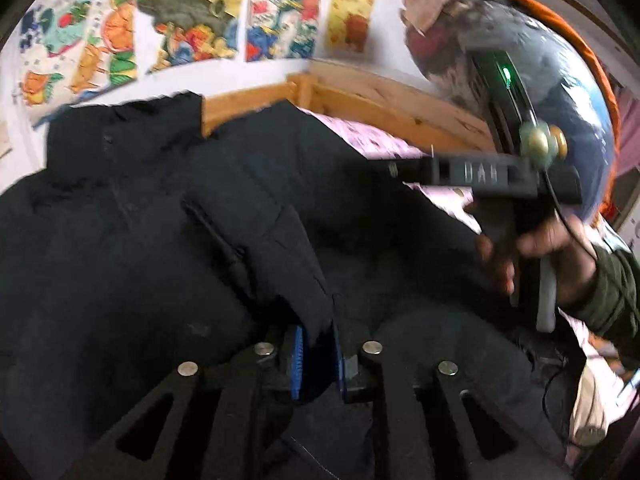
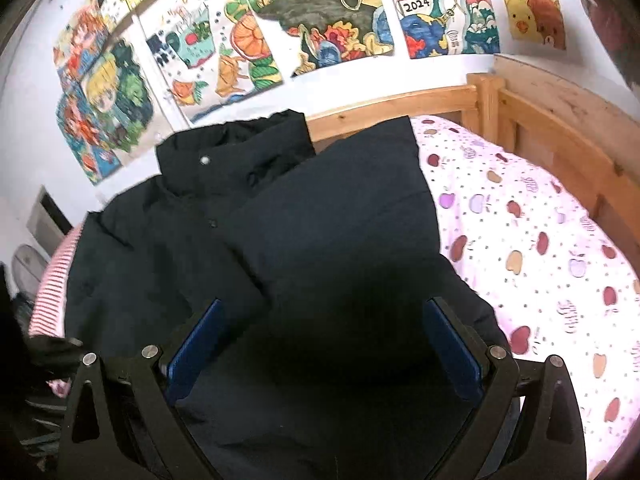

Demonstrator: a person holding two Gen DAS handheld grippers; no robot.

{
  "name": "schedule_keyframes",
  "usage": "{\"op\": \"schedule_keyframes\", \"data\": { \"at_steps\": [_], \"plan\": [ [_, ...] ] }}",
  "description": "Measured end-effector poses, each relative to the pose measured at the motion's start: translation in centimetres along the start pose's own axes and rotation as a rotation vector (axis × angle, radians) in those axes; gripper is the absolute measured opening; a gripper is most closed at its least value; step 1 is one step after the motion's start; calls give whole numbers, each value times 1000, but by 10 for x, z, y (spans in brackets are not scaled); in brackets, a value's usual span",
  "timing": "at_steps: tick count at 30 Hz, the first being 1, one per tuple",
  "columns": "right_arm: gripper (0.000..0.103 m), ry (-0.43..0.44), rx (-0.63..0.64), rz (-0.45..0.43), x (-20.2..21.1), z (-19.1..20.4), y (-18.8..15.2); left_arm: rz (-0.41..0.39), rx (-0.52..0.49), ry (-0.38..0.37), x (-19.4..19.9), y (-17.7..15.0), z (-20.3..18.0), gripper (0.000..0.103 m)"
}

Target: Fold large clothes

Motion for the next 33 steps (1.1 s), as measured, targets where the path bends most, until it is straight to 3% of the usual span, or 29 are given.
{"op": "schedule_keyframes", "data": {
  "at_steps": [1,2,3,5,9,11,13,14,16,18,20,22,24,25,27,30,33],
  "plan": [
    [97,22,-8,1,-1,-1,0,-4,-6,-12,0,-1,-2,24],
    [97,40,-15,3,-1,-2,0,-8,-8,-33,4,-4,-4,45],
    [97,65,-28,7,-1,-3,0,-23,1,-57,9,-5,-6,76],
    [97,126,-59,27,-3,-4,0,-102,29,-72,25,-6,-8,90],
    [97,264,-135,94,-7,-1,-8,-163,78,-13,53,-9,6,90],
    [97,272,-169,139,-13,-2,-16,-159,139,91,71,-19,23,90],
    [97,200,-156,159,-19,-5,-24,-113,207,245,88,-34,45,90],
    [97,114,-130,164,-22,-8,-31,-89,238,317,98,-45,56,91],
    [97,51,-98,180,-24,-13,-41,-53,305,410,112,-67,78,91],
    [96,49,-115,222,-28,-17,-54,-42,398,450,126,-93,100,91],
    [77,72,-123,249,-29,-16,-65,-80,487,447,139,-116,116,91],
    [41,67,-126,272,-30,-12,-75,-126,561,432,150,-134,128,91],
    [31,79,-167,285,-28,-13,-79,-157,595,424,159,-144,133,91],
    [13,73,-175,274,-25,-12,-81,-161,594,427,161,-145,134,91],
    [5,75,-153,239,-16,-7,-77,-173,563,440,165,-143,131,91],
    [4,101,-91,138,10,13,-55,-204,493,435,165,-129,127,91],
    [3,54,20,-37,41,34,-20,-212,399,415,150,-101,119,91]
  ]
}}
Point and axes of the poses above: each gripper's, at about its wrist camera, not at the fingertips, and x roughly against the way its jaws point, z to its left, y to its top, the point moved 4 cm from there along -x, roughly the way its jaws point, and after that the axes turned 15 degrees about -x, right-handed, at the moved point
